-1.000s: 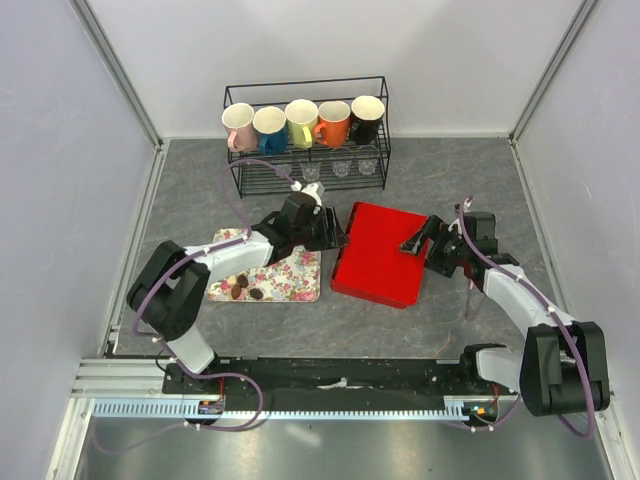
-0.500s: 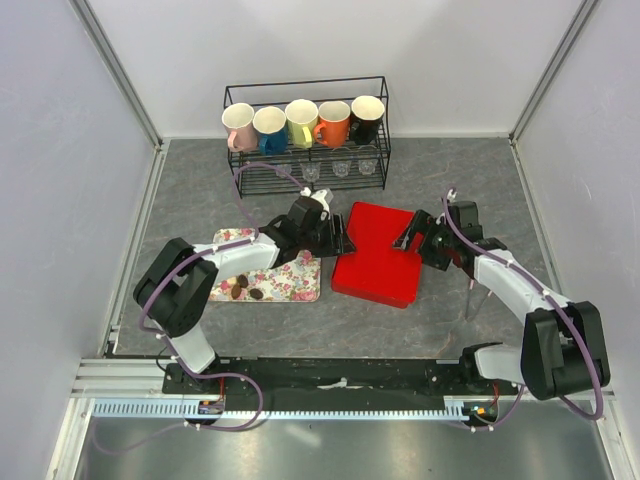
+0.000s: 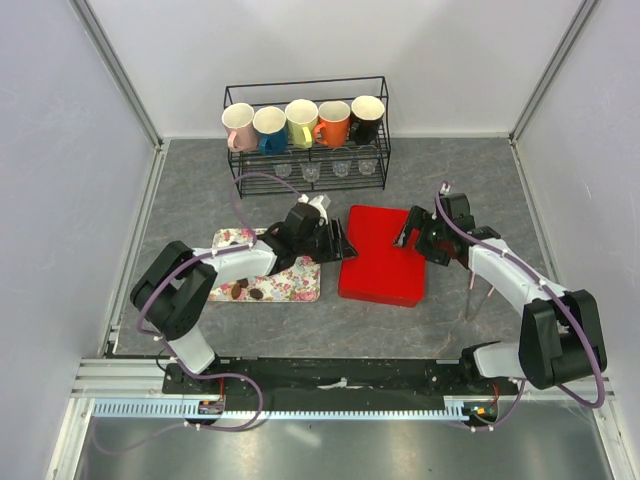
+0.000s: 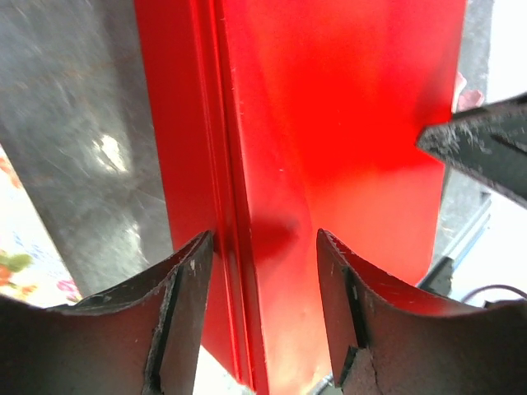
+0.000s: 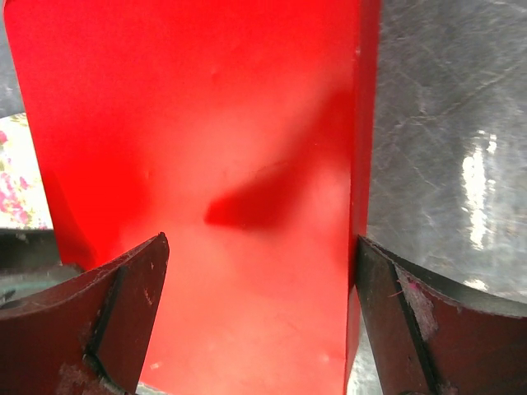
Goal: Pack the chocolate
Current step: Close the box lid on the packing box.
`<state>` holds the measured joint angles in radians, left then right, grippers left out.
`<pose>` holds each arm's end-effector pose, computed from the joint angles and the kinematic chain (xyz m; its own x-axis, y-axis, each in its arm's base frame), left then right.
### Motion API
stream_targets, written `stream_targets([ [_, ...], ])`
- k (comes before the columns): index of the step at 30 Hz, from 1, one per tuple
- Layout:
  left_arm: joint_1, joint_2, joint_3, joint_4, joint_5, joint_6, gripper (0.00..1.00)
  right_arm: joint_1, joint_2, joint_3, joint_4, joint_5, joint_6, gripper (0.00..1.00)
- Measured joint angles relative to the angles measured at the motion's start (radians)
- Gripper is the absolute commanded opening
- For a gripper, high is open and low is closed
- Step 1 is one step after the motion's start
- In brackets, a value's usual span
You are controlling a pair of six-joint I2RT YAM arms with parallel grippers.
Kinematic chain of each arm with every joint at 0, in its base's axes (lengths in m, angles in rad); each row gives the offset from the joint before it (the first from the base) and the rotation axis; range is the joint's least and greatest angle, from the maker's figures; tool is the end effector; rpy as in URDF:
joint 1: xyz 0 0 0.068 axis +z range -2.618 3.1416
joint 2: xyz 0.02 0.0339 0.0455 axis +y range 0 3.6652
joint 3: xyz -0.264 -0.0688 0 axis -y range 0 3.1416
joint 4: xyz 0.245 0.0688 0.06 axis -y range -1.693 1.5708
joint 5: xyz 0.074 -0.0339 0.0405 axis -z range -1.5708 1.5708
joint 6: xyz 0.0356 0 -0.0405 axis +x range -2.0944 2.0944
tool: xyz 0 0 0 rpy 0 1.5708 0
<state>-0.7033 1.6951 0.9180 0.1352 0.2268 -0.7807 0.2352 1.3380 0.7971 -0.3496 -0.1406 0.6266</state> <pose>0.2668 -0.2367 0.1814 -0.8646 -0.1660 -0.4743 0.2239 0.7177 -0.6593 0.2602 0.0675 0.2107 -0.7979 0.4058 -0.4456 0.1870 0.8695 0.4571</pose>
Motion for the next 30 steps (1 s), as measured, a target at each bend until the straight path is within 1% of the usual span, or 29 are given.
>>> stream_targets([
  [5, -0.016, -0.030, -0.046, 0.021, 0.023, -0.038, 0.53, 0.003, 0.003, 0.051, -0.055, 0.033, -0.016, 0.98],
  [14, -0.021, -0.047, -0.093, 0.064, 0.042, -0.071, 0.51, 0.007, 0.020, 0.079, -0.074, 0.046, -0.037, 0.98],
  [19, -0.025, -0.056, -0.110, 0.086, 0.042, -0.076, 0.52, 0.012, 0.003, 0.018, -0.032, 0.060, -0.040, 0.98],
  [23, -0.027, -0.057, -0.114, 0.097, 0.044, -0.082, 0.55, 0.016, -0.021, -0.068, 0.005, 0.073, -0.032, 0.98],
  [26, -0.028, -0.064, -0.117, 0.100, 0.045, -0.084, 0.56, 0.016, -0.053, -0.121, 0.071, 0.074, -0.024, 0.98],
  [30, -0.029, -0.076, -0.119, 0.106, 0.045, -0.086, 0.57, 0.016, -0.074, -0.151, 0.112, 0.072, -0.022, 0.98],
])
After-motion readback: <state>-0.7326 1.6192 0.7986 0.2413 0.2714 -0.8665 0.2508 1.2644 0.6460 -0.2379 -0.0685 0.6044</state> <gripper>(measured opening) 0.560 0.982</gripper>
